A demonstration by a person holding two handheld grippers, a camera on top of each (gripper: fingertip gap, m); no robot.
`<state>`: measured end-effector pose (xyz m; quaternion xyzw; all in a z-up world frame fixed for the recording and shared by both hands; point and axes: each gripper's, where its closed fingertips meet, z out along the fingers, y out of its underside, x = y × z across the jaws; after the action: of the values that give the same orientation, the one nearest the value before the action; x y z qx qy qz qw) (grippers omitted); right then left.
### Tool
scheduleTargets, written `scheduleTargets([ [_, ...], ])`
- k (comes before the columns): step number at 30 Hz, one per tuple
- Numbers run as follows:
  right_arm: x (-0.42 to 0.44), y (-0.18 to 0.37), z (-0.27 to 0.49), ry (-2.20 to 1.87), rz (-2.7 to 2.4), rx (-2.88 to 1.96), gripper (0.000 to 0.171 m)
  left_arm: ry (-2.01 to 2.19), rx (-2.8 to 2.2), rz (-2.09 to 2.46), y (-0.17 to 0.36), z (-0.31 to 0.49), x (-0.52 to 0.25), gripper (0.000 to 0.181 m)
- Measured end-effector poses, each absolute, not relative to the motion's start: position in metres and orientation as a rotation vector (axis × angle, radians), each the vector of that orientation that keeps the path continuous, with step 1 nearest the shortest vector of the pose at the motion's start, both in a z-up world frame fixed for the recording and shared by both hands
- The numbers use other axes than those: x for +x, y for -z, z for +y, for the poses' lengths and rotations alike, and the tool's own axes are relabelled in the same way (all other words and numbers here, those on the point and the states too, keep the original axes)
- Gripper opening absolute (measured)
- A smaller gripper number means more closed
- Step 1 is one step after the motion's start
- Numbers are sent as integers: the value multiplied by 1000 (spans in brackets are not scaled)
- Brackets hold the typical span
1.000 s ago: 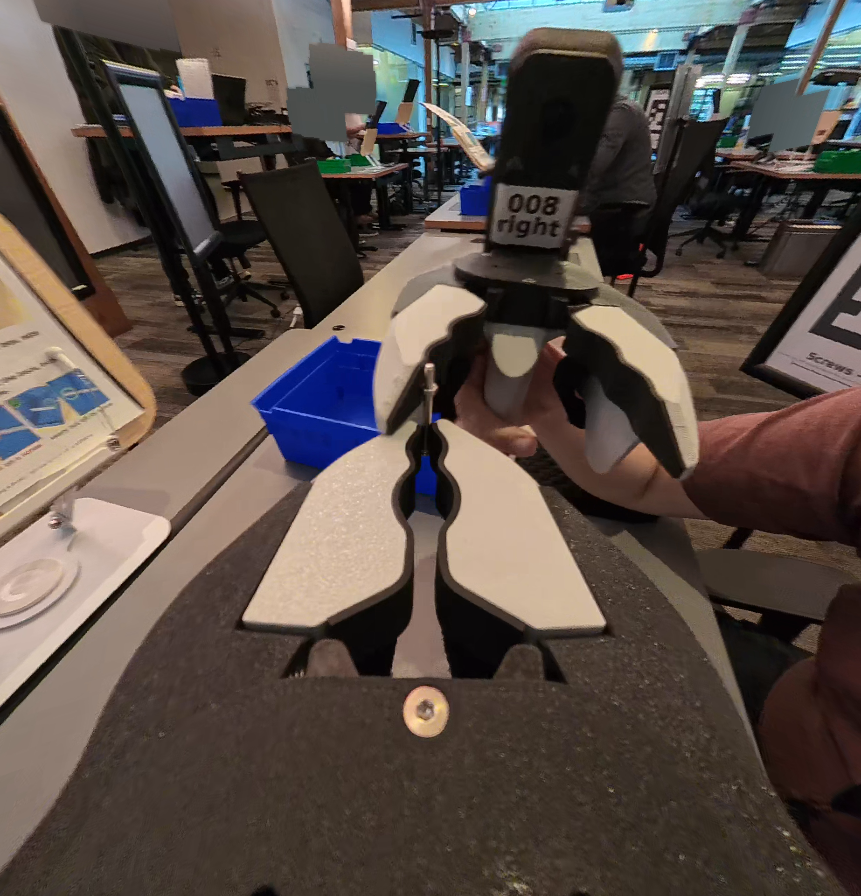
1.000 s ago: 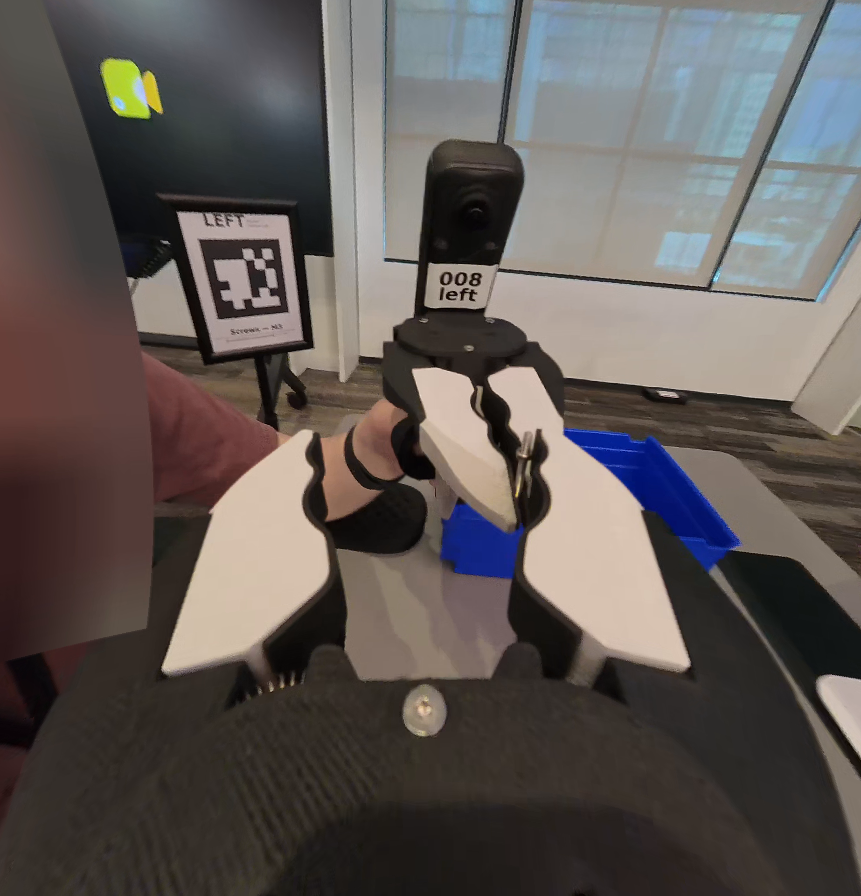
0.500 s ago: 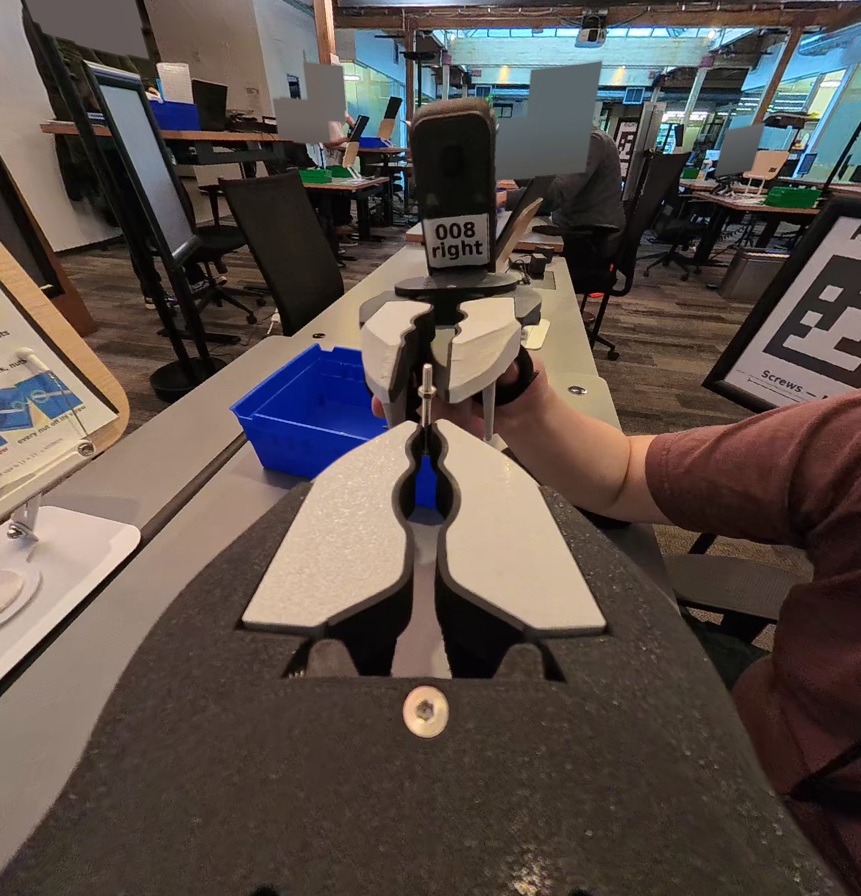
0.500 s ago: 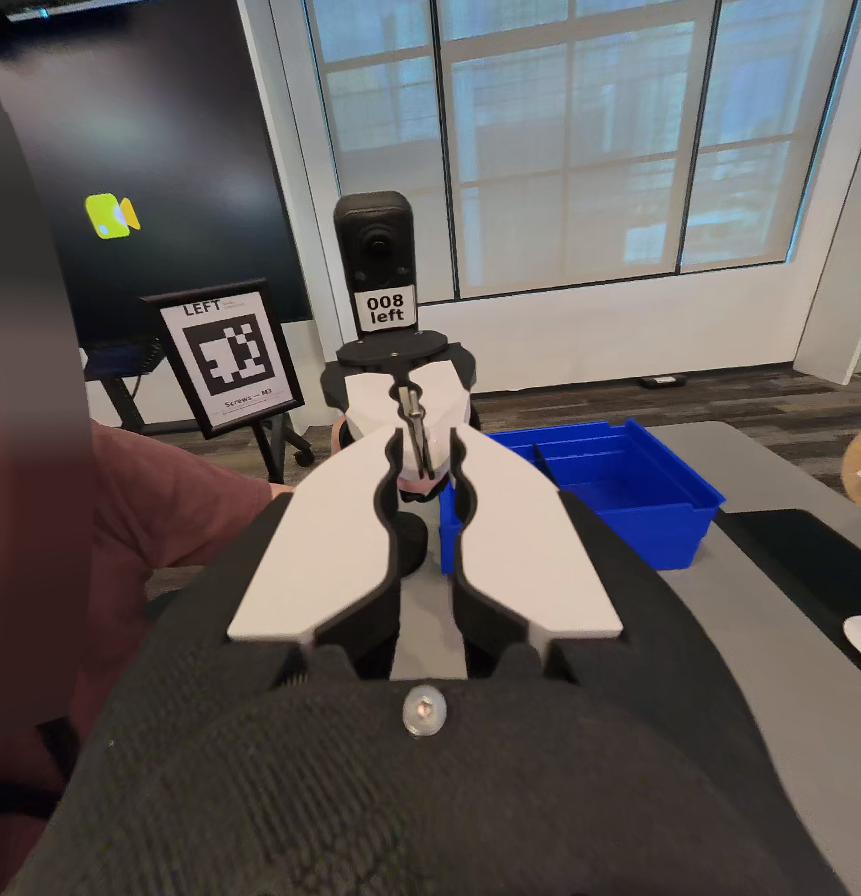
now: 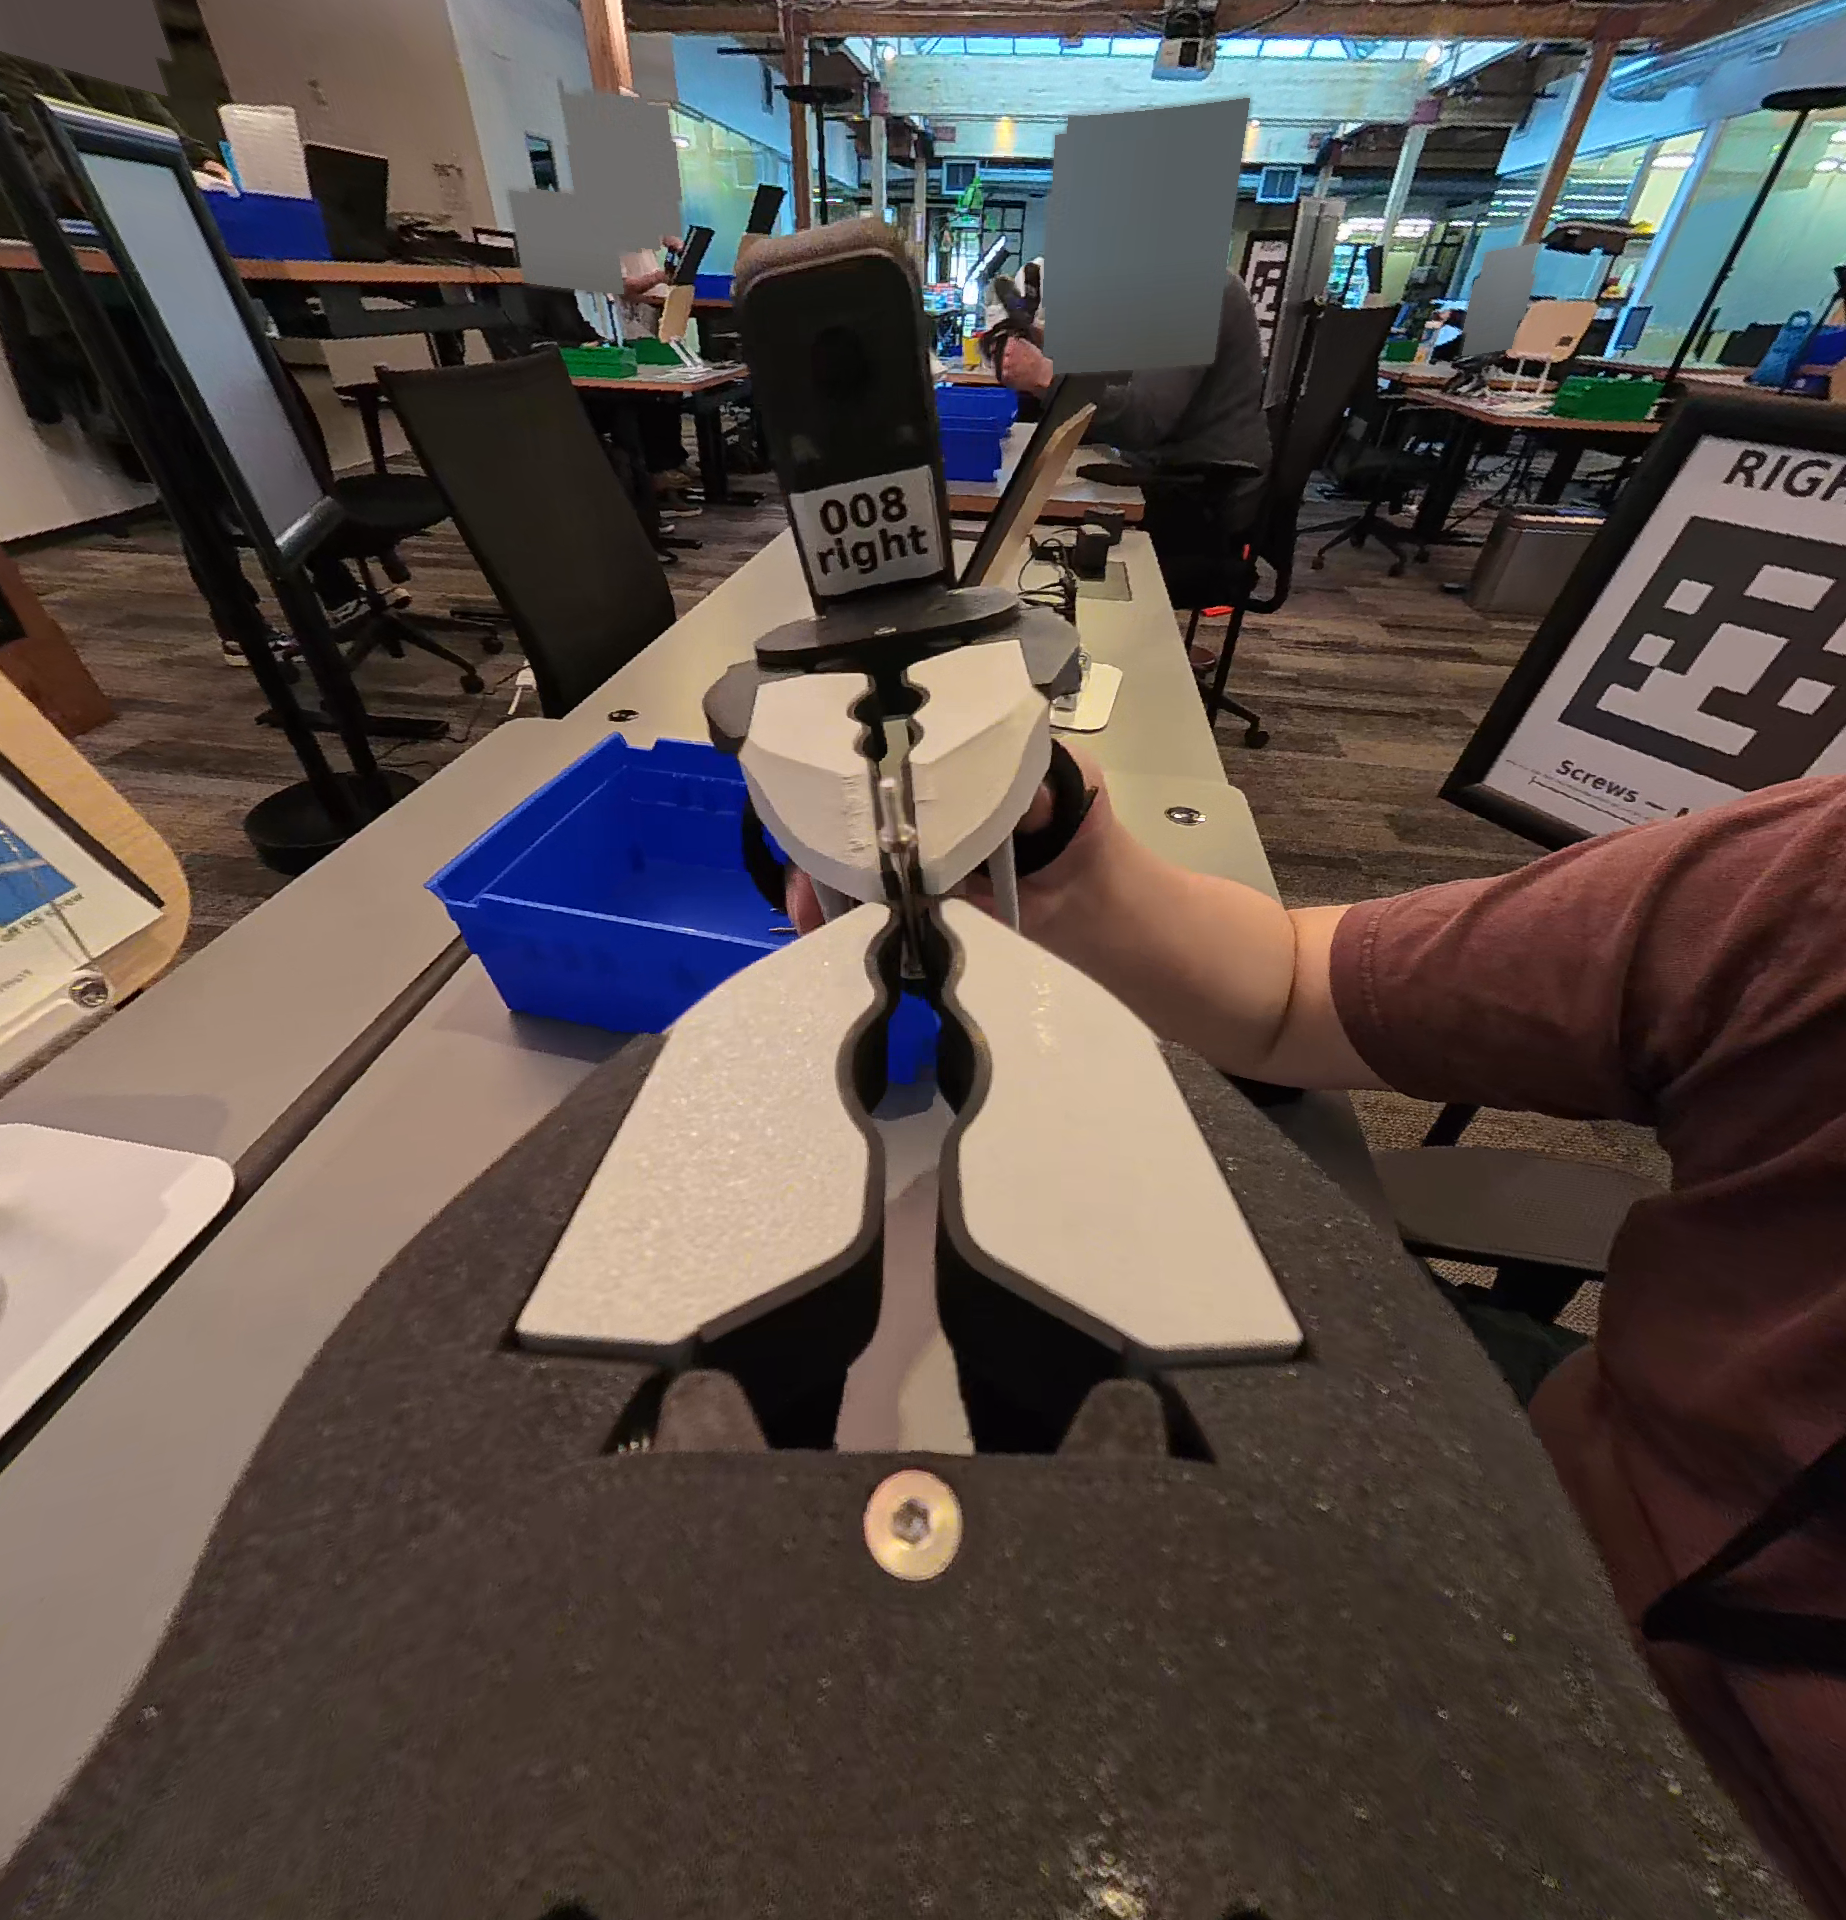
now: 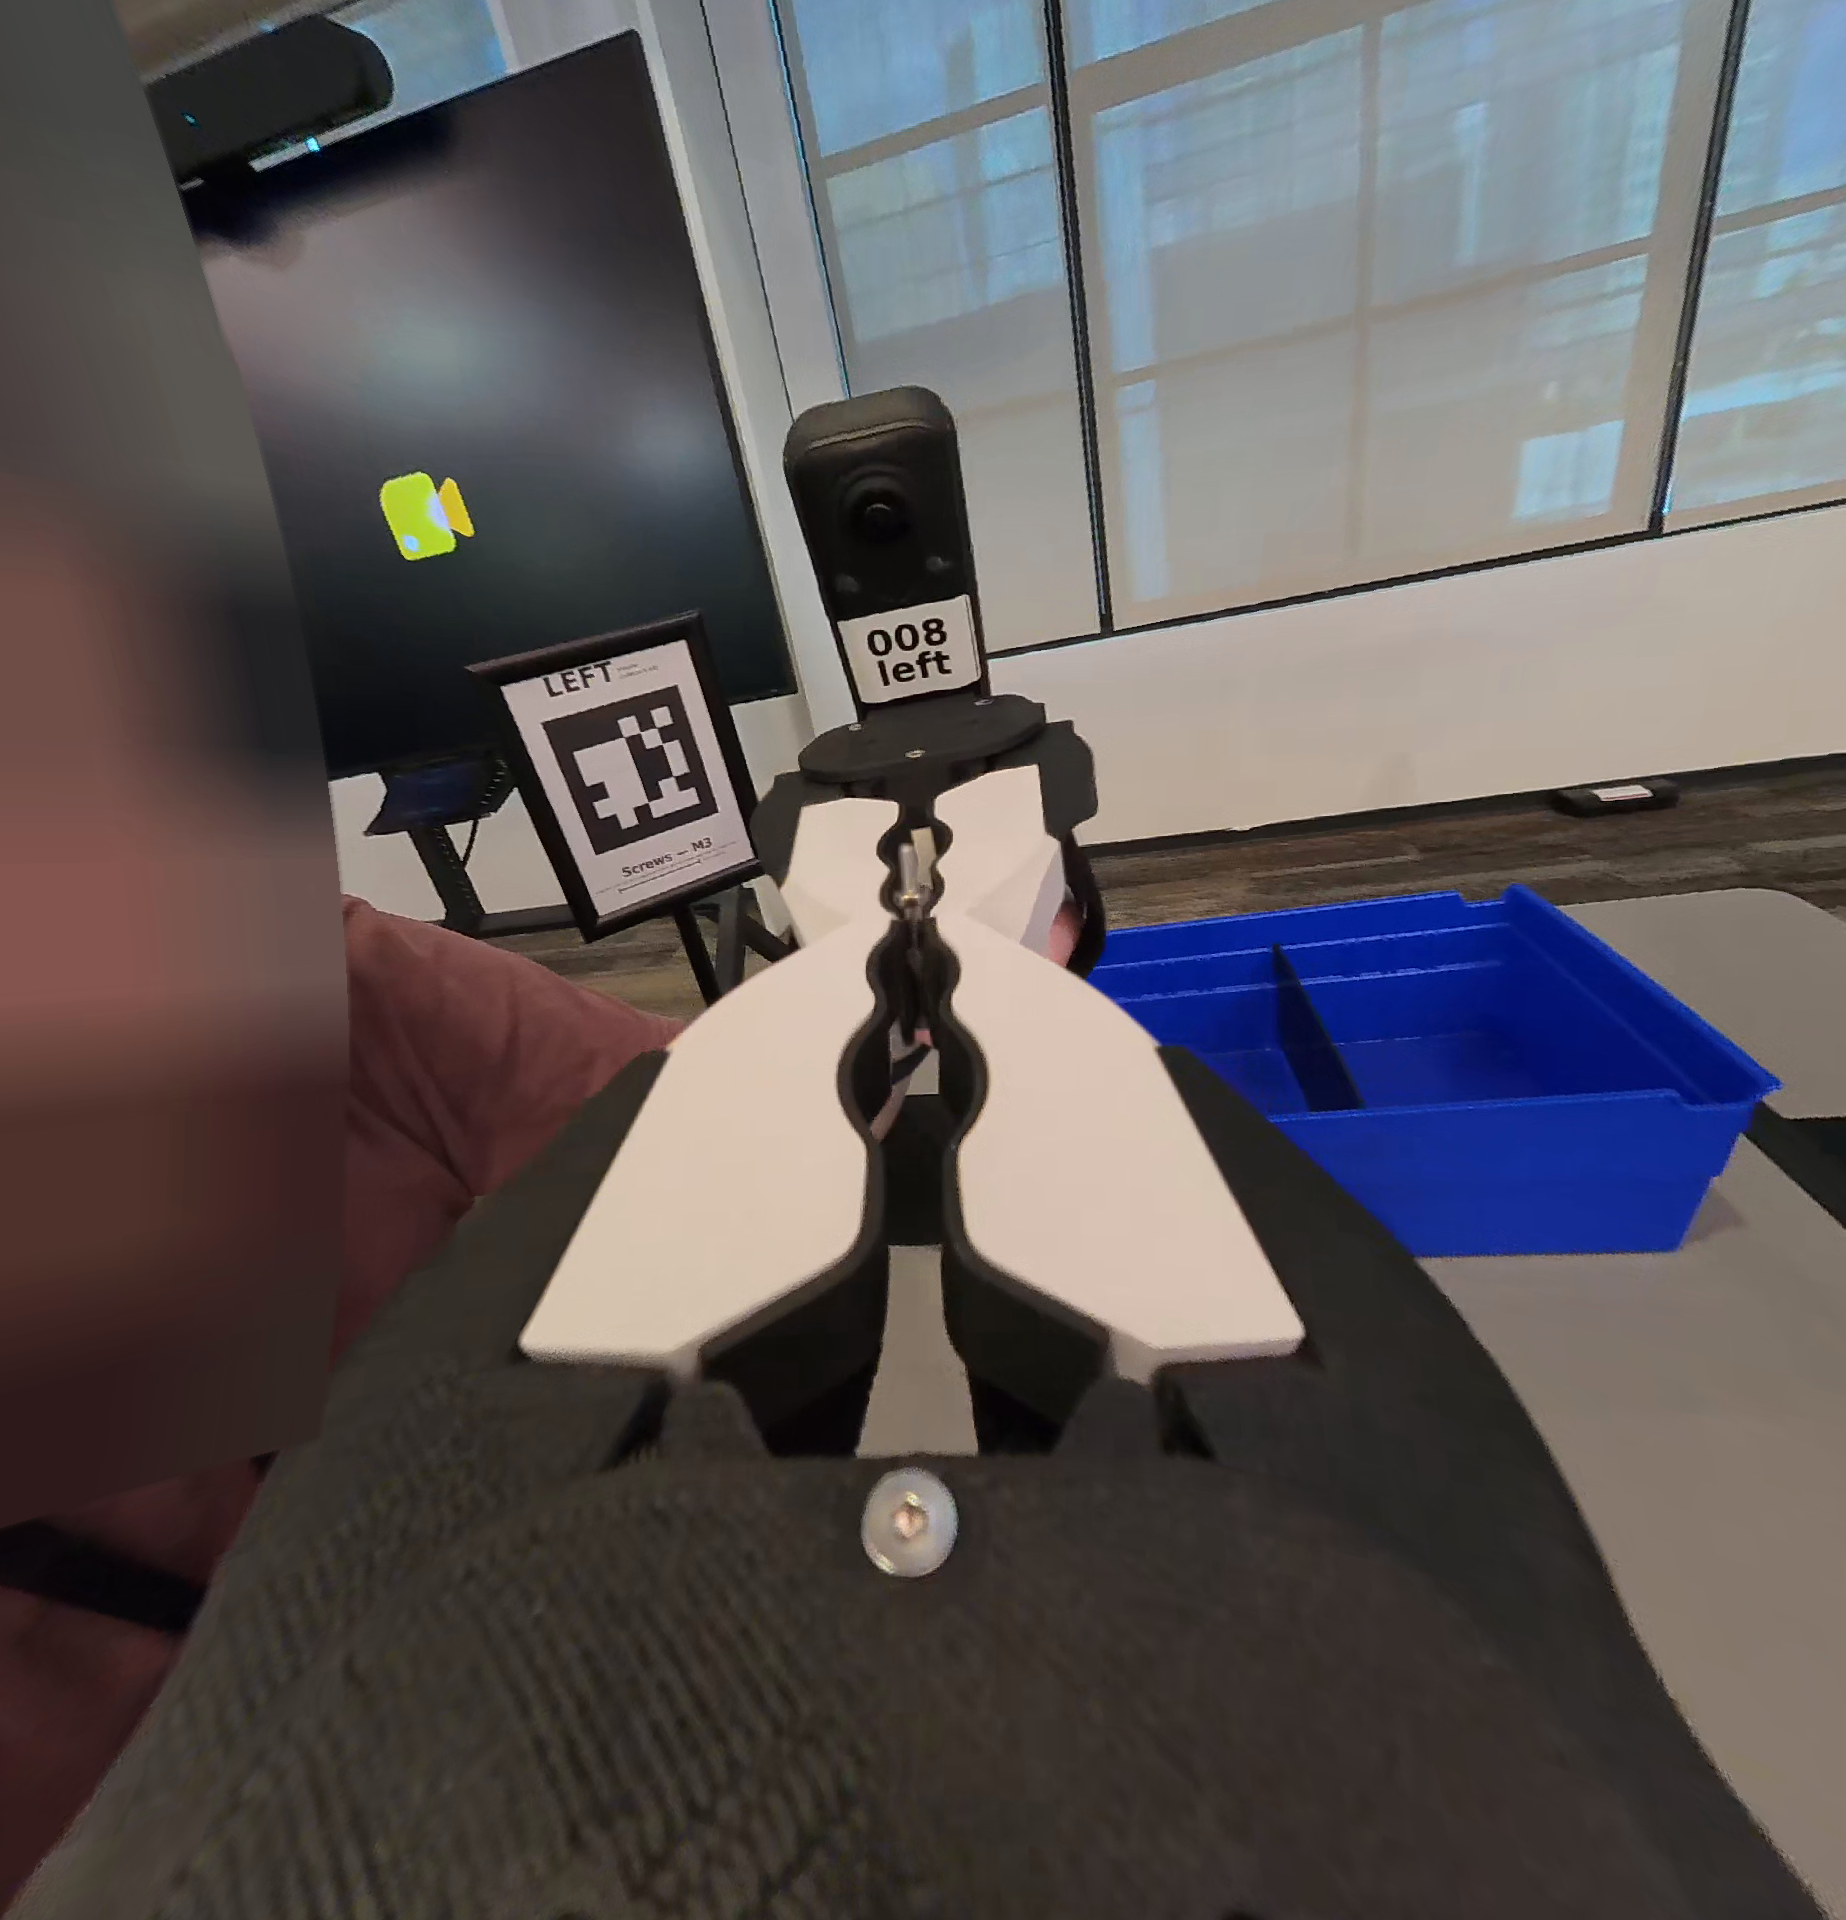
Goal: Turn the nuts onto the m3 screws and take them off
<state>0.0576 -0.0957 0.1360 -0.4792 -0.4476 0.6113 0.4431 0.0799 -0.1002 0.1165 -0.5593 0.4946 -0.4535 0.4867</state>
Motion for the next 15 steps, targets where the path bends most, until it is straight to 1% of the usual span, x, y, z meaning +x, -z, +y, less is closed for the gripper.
scheduleTargets([
  [2,59,-137,-94,-1538,-1096,-1187,3,1124,-1361,1208,-116,-102,81,9],
  [4,63,-142,-92,-1589,-1059,-1171,3,1124,-1386,1215,-113,-101,82,23],
  [7,70,-146,-88,-1636,-1027,-1173,3,1084,-1407,1223,-107,-97,83,25],
  [10,77,-147,-83,-1599,-1023,-1204,3,1089,-1440,1233,-102,-96,84,25],
  [13,101,-144,-68,-1425,-1026,-1347,3,1070,-1503,1234,-94,-91,83,25],
  [15,138,-127,-38,-1101,-984,-1559,3,1069,-1538,1240,-89,-90,83,25],
])
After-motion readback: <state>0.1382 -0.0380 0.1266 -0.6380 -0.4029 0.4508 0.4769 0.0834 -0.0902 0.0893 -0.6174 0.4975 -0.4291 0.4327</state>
